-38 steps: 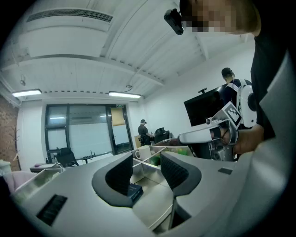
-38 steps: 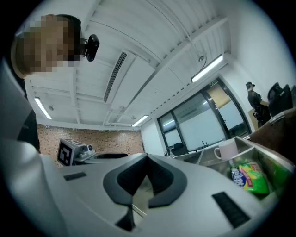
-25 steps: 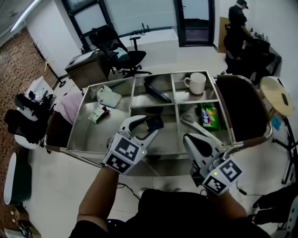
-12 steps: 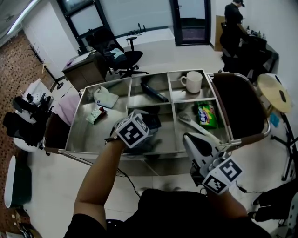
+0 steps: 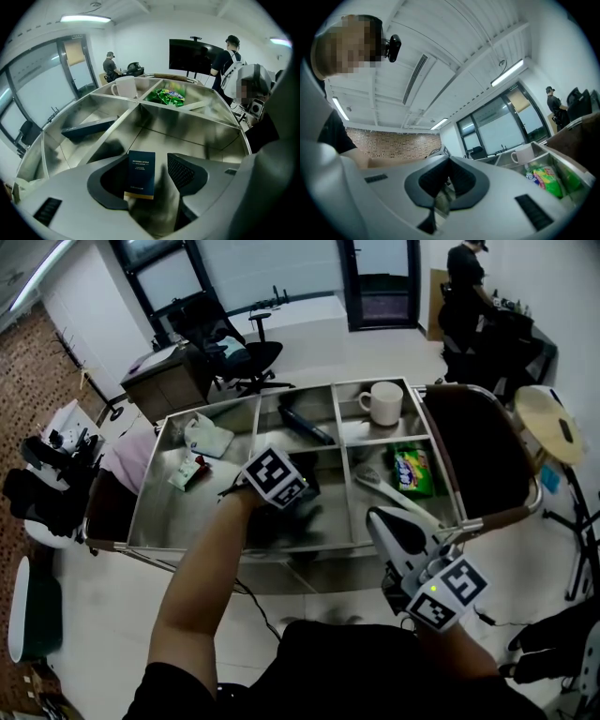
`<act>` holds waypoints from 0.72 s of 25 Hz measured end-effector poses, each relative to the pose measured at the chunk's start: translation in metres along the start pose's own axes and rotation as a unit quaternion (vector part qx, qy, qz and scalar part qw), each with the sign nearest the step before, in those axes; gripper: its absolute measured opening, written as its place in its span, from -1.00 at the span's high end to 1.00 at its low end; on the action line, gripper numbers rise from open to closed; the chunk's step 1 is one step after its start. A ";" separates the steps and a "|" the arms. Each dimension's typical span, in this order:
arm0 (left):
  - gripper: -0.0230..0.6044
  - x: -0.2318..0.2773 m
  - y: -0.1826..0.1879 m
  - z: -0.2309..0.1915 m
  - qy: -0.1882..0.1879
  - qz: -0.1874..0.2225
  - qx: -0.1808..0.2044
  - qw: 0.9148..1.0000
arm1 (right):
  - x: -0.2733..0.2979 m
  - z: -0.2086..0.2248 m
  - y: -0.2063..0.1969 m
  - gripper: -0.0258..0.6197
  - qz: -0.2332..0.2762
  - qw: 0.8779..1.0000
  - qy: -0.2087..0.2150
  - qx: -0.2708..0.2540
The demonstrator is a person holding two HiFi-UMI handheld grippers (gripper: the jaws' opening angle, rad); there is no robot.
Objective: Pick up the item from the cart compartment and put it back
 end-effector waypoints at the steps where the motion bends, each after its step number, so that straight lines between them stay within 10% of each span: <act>1: 0.11 0.002 0.000 -0.002 0.003 -0.009 0.002 1.000 | 0.000 0.000 0.000 0.87 0.000 1.000 -0.001 0.000; 18: 0.03 0.033 -0.007 -0.008 -0.023 -0.120 0.034 0.992 | 0.001 -0.002 0.002 0.87 -0.002 1.000 0.004 0.000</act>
Point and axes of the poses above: the fingertips, and each gripper's own axes: x forward along the fingers, z to its right, y out of its top, the point moved 6 cm from there along -x, backward along the fingers, and after that the axes turned 6 degrees about -x, right-handed, at the moved point
